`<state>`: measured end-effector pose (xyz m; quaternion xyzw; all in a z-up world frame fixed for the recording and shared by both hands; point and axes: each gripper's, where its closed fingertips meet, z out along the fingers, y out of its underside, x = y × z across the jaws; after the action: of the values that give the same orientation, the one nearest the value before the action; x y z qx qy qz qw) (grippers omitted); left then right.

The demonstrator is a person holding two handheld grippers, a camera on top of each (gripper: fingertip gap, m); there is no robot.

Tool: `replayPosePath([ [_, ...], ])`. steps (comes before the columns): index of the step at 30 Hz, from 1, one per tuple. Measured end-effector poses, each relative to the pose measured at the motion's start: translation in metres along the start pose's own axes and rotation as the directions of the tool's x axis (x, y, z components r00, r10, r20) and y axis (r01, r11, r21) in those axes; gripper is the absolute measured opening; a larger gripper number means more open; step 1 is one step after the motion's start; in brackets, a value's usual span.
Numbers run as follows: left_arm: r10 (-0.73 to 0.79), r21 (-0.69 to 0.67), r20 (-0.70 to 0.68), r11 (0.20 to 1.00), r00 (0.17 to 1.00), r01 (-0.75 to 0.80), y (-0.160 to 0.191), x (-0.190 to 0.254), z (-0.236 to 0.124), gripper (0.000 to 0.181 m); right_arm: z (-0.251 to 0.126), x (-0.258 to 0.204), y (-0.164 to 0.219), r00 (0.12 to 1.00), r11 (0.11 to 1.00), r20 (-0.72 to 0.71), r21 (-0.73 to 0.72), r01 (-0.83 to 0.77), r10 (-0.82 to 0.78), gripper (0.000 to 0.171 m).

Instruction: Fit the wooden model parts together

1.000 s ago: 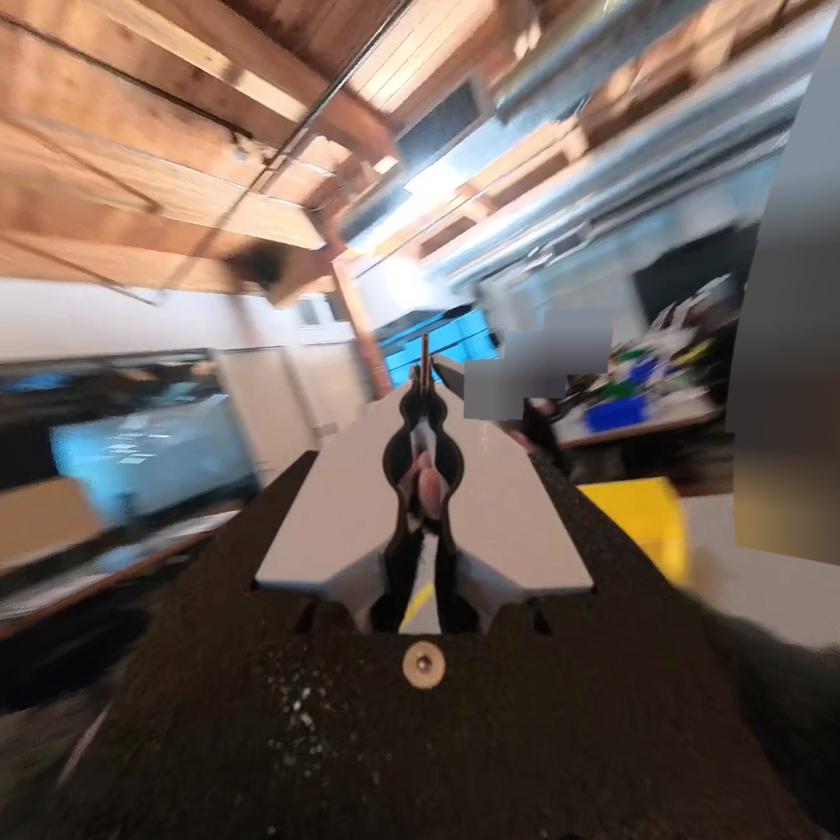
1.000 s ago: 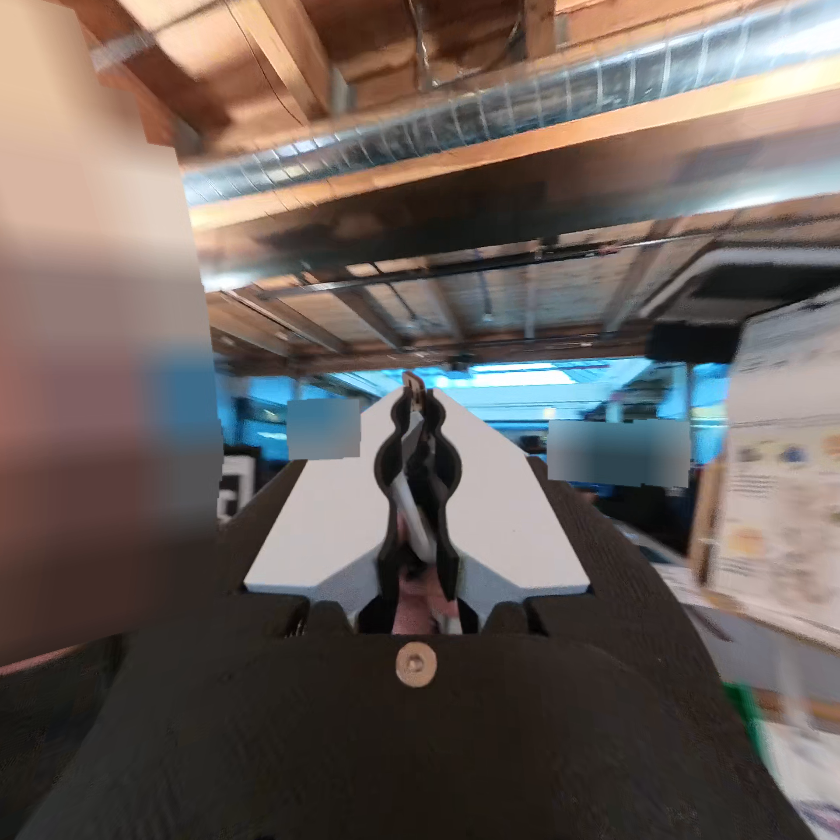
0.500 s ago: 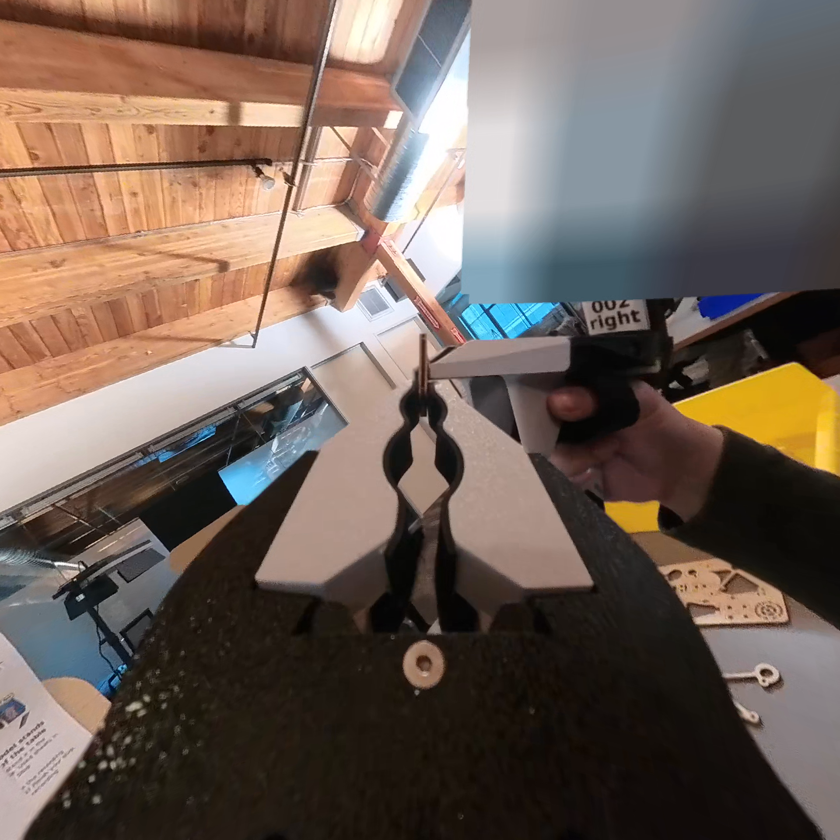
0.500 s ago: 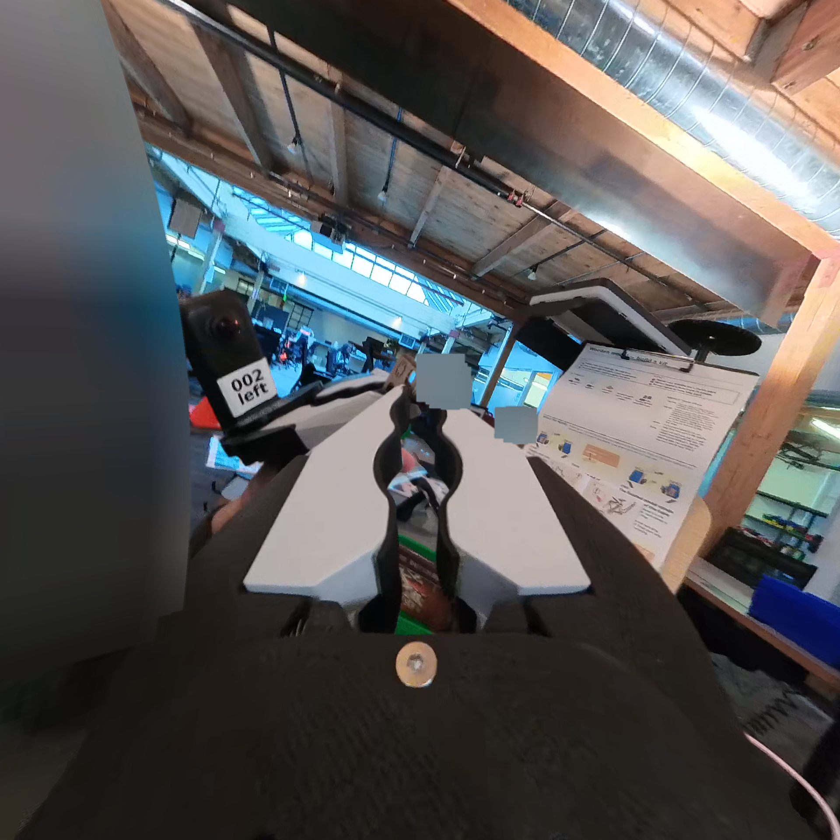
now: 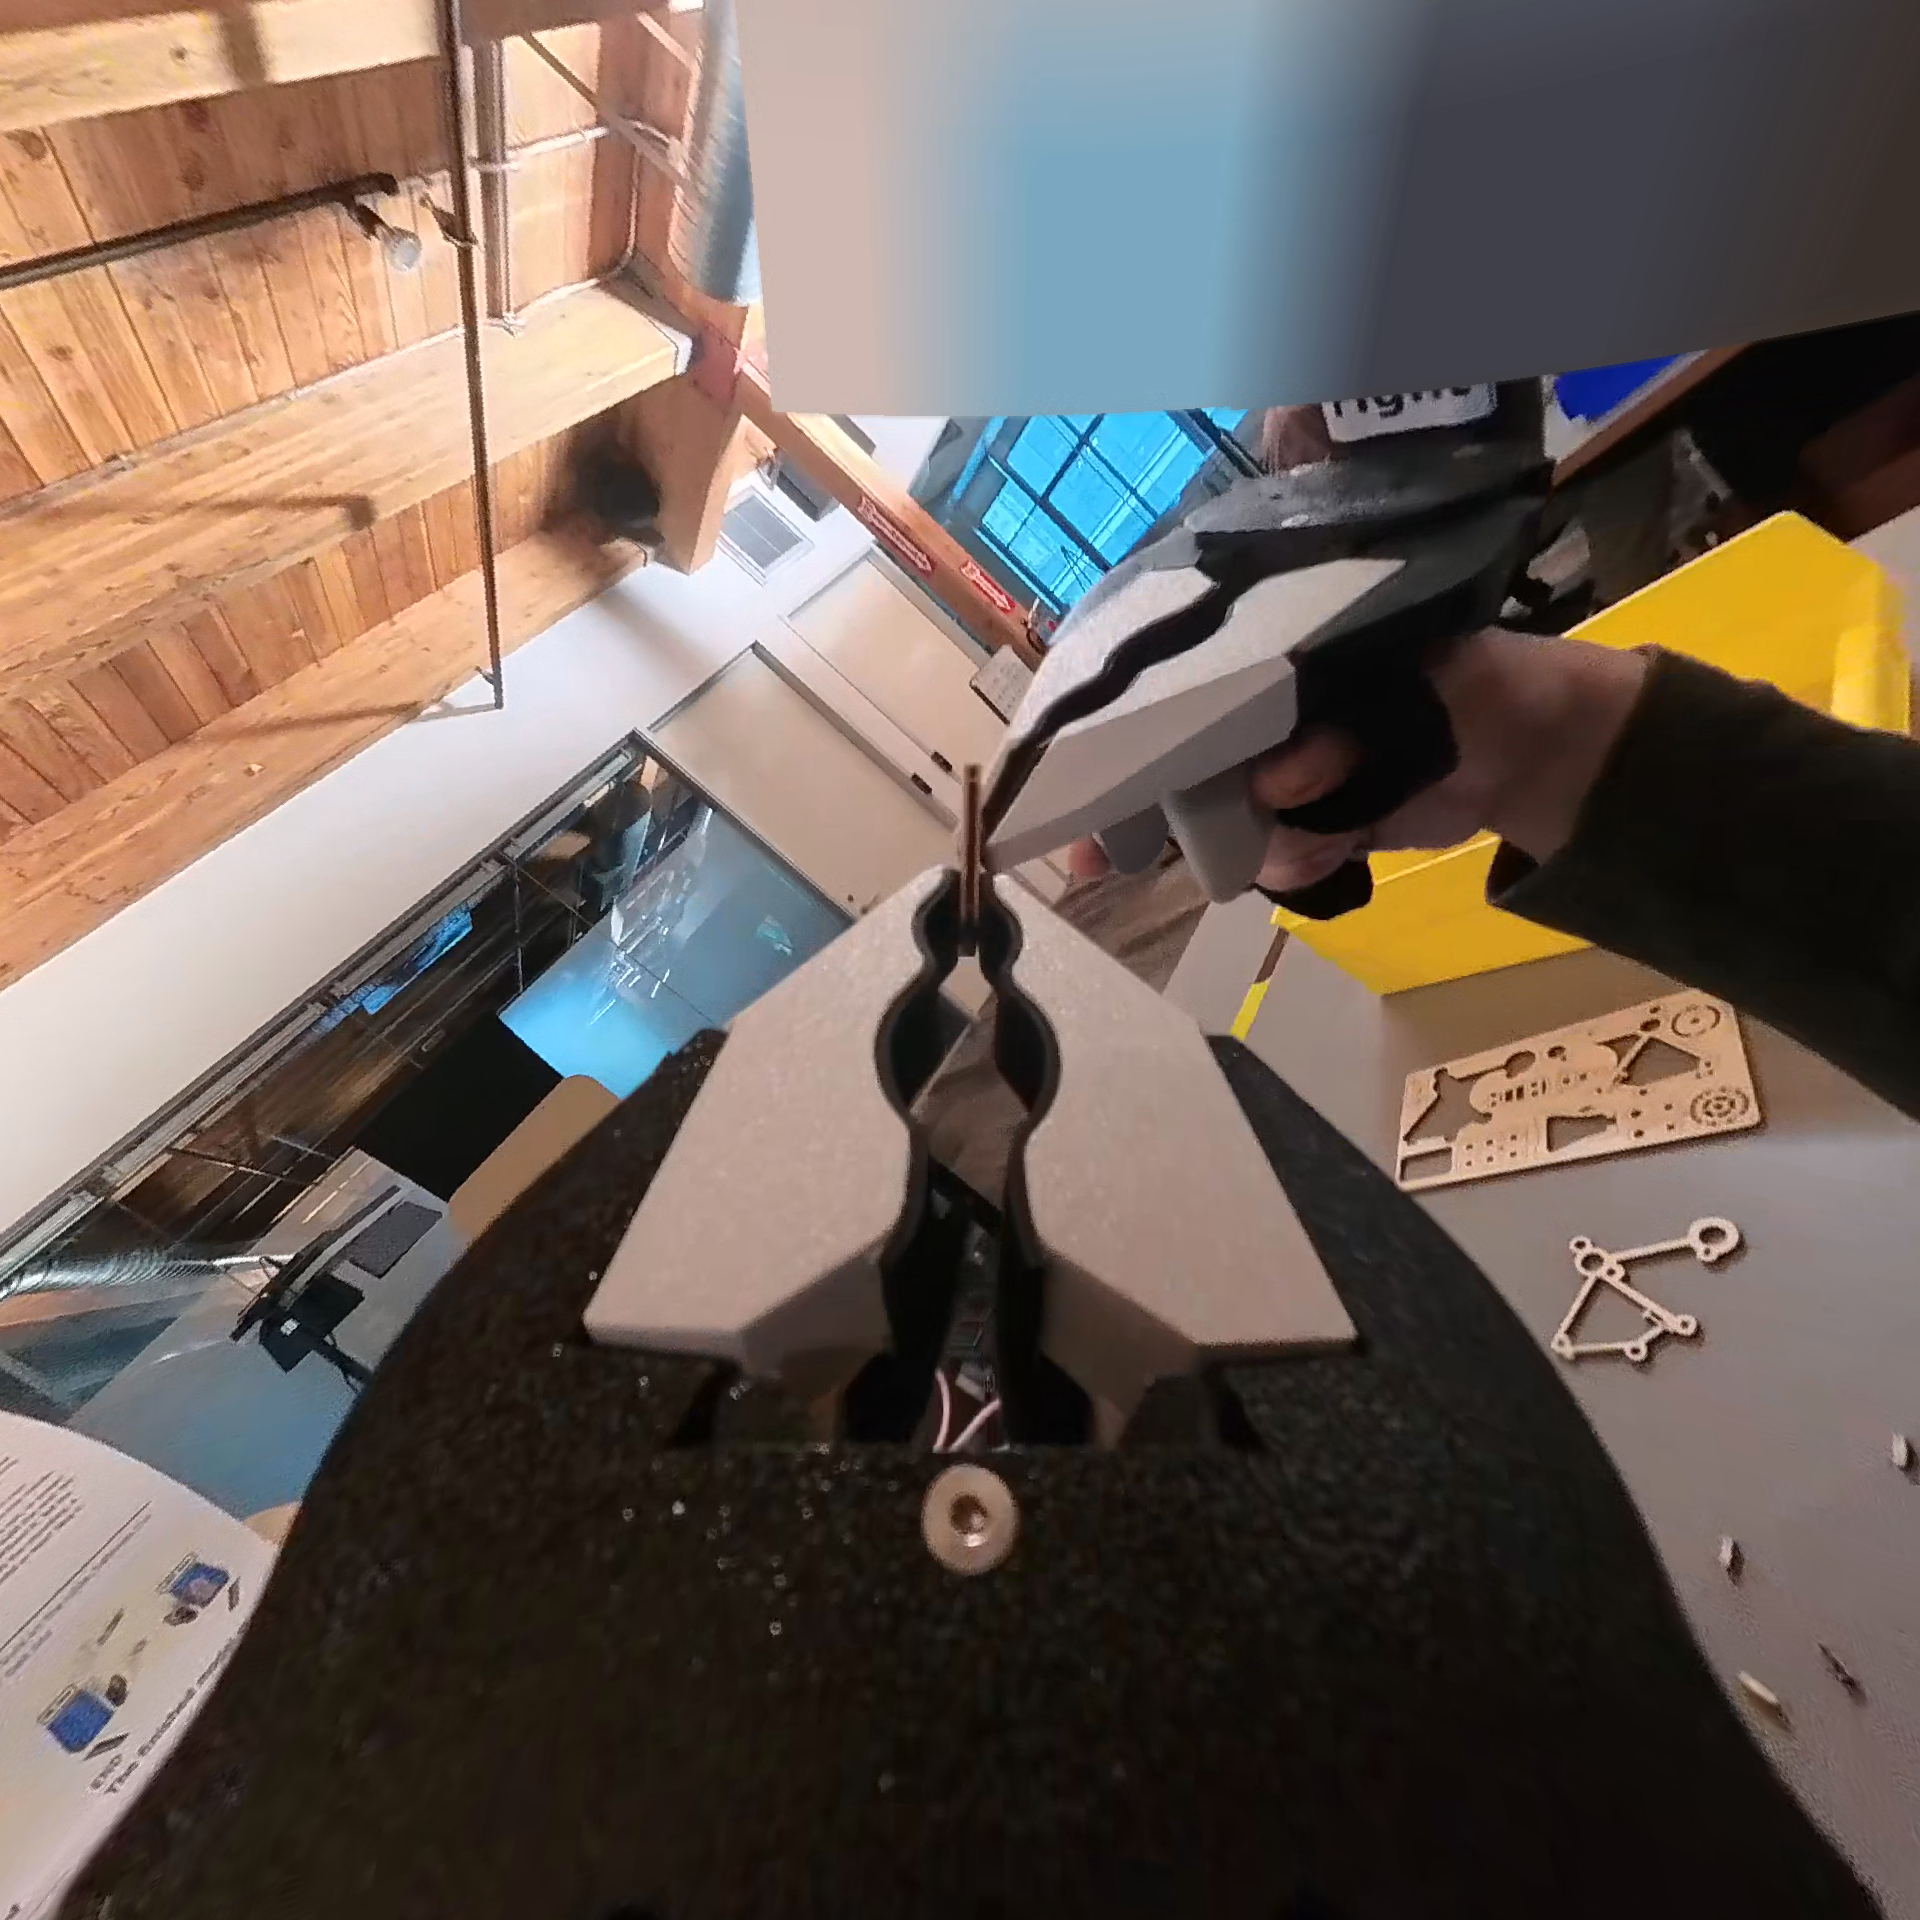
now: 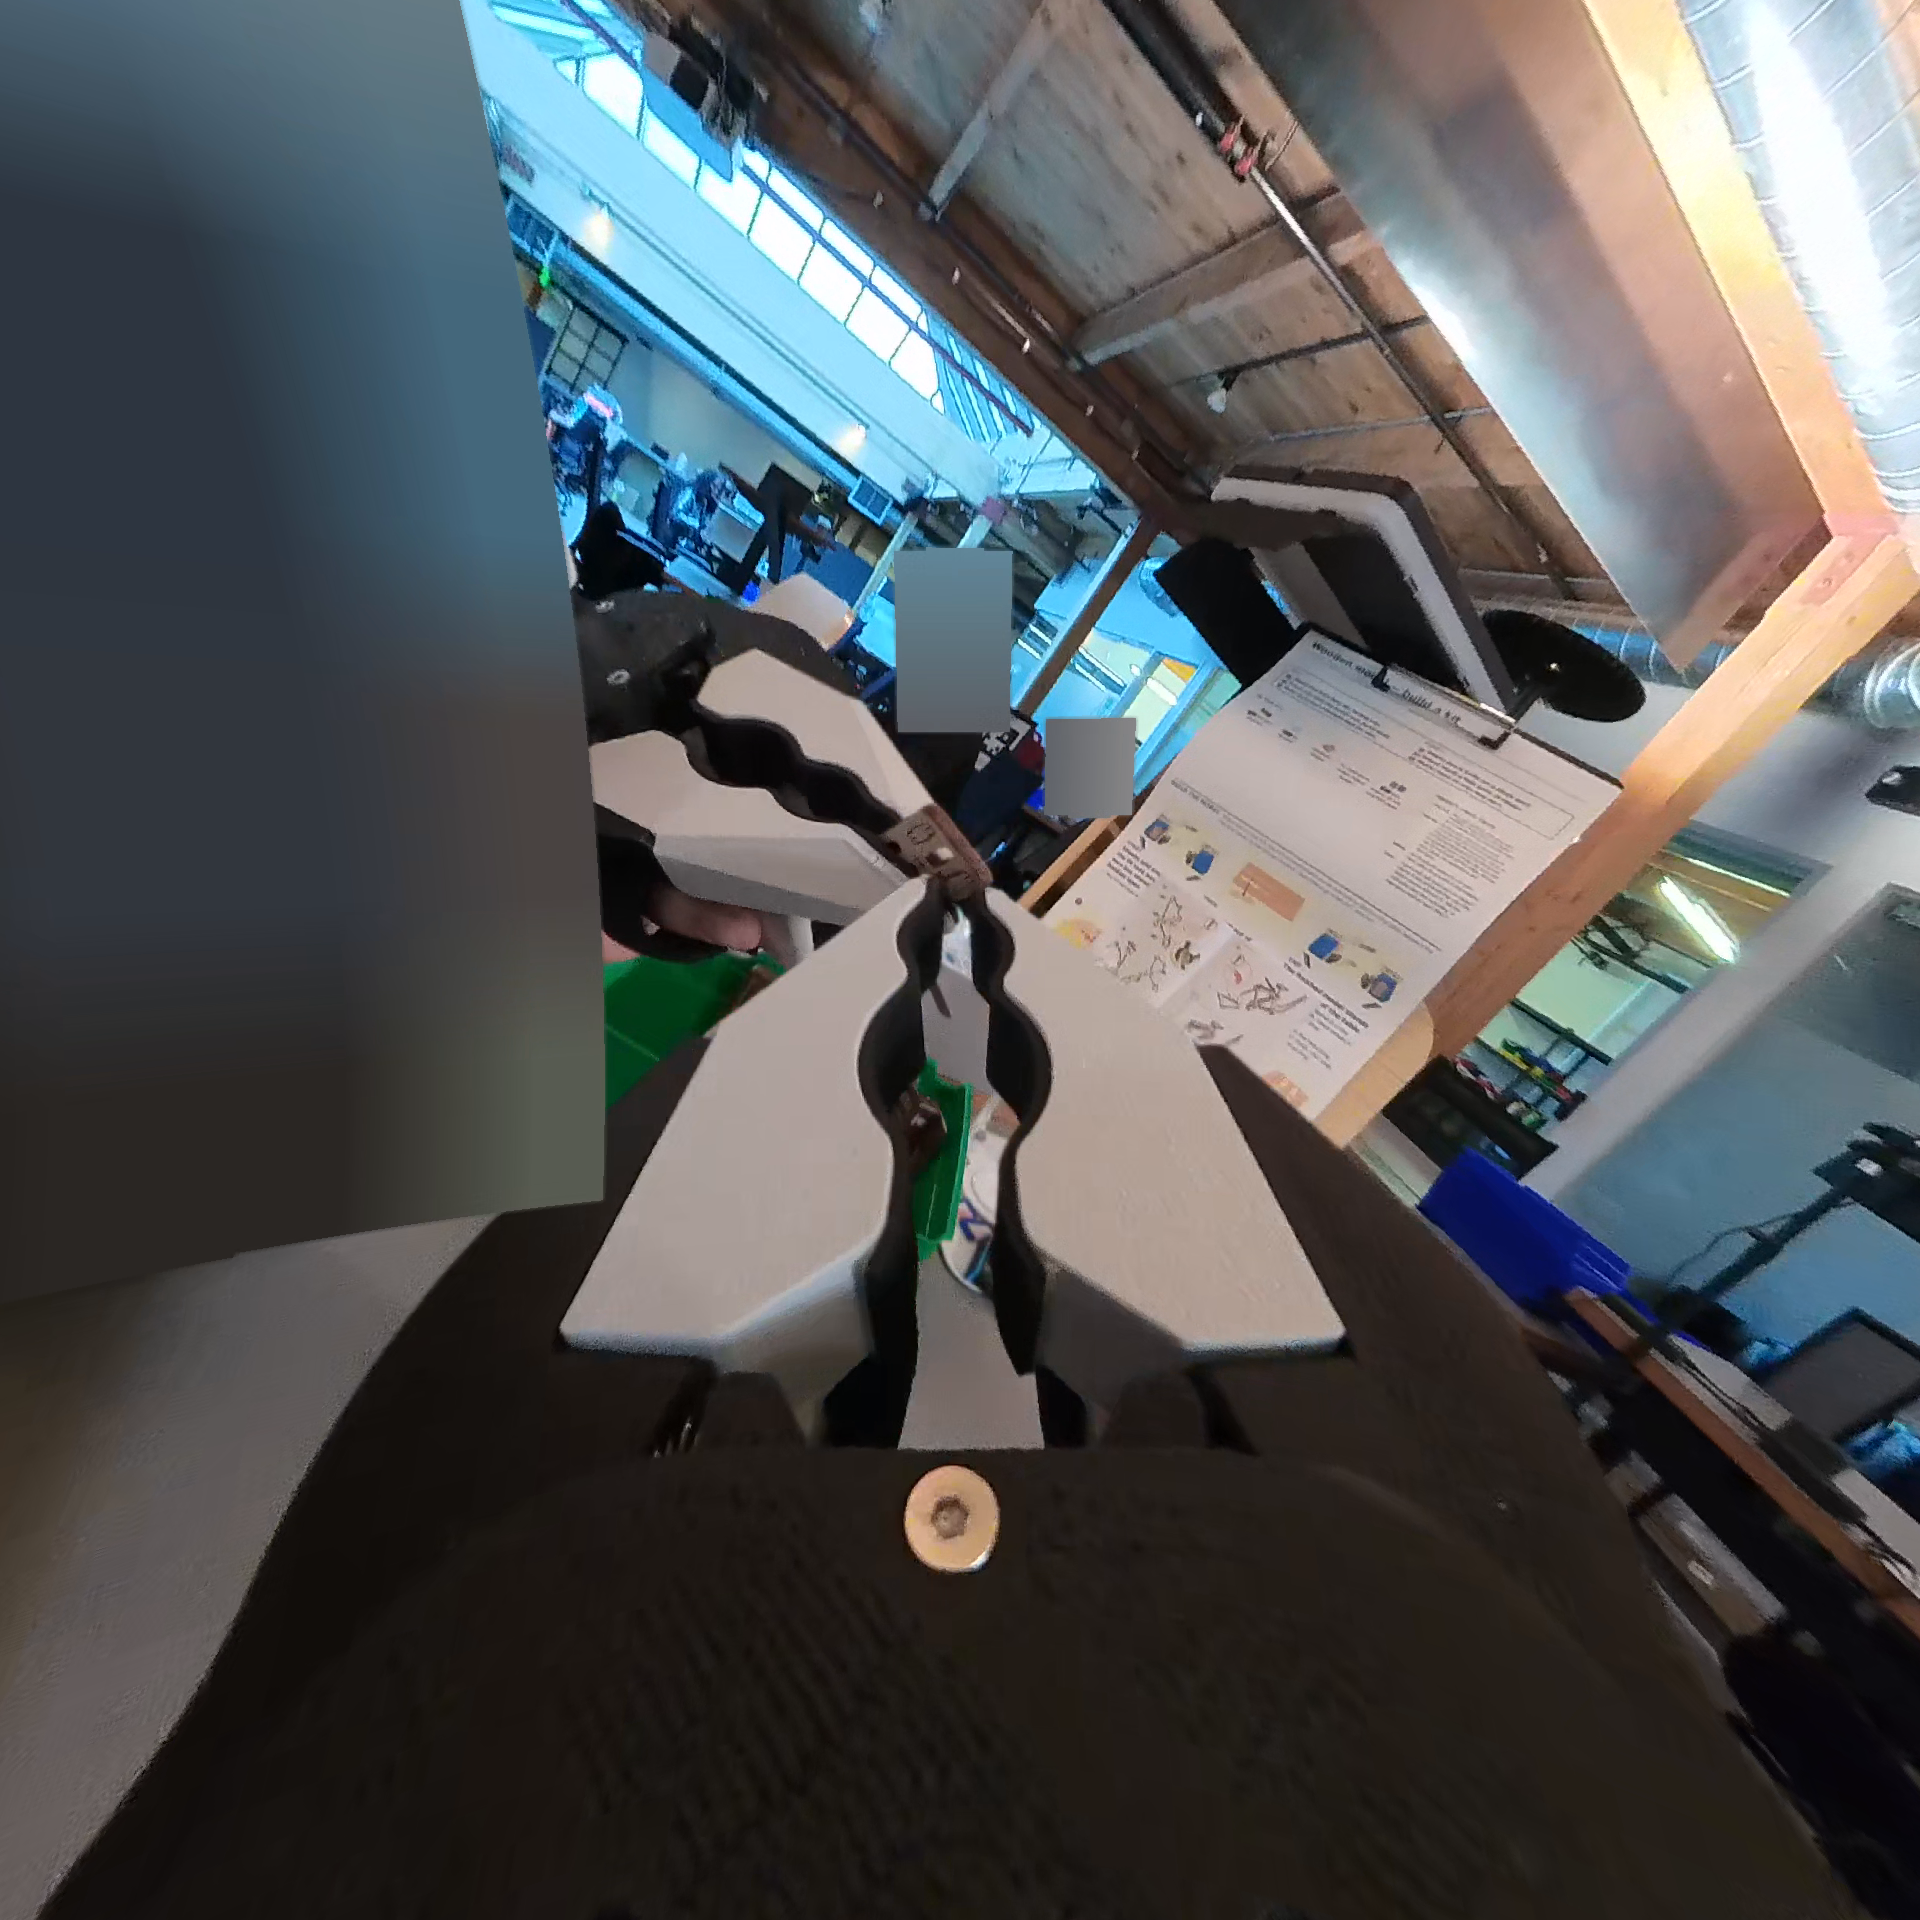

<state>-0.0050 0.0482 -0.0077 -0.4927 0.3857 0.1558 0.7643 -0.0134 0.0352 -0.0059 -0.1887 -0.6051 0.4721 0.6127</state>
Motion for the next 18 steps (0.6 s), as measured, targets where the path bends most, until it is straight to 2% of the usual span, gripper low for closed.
replayPosePath([
  [1,0.002,-0.009,-0.008,1.0,1.0,-0.002,0.001,0.001,0.001,0.001,-0.001,0.0,0.002,1.0,1.0,0.005,-0.012,-0.001,0.001,0.003],
  [11,0.031,-0.087,-0.11,0.995,0.993,-0.041,0.016,0.018,0.003,0.001,-0.012,-0.011,0.023,0.994,0.994,0.106,-0.108,-0.018,0.029,0.0],
  [14,0.033,-0.133,-0.084,0.99,0.996,-0.044,0.027,0.009,0.0,0.001,-0.013,-0.02,0.016,0.984,0.997,0.17,-0.064,-0.045,0.055,0.0],
  [18,-0.12,-0.105,-0.008,0.987,0.993,0.118,0.028,-0.01,-0.004,0.001,-0.013,-0.002,0.007,0.998,1.0,0.054,-0.009,-0.019,0.019,0.004],
])
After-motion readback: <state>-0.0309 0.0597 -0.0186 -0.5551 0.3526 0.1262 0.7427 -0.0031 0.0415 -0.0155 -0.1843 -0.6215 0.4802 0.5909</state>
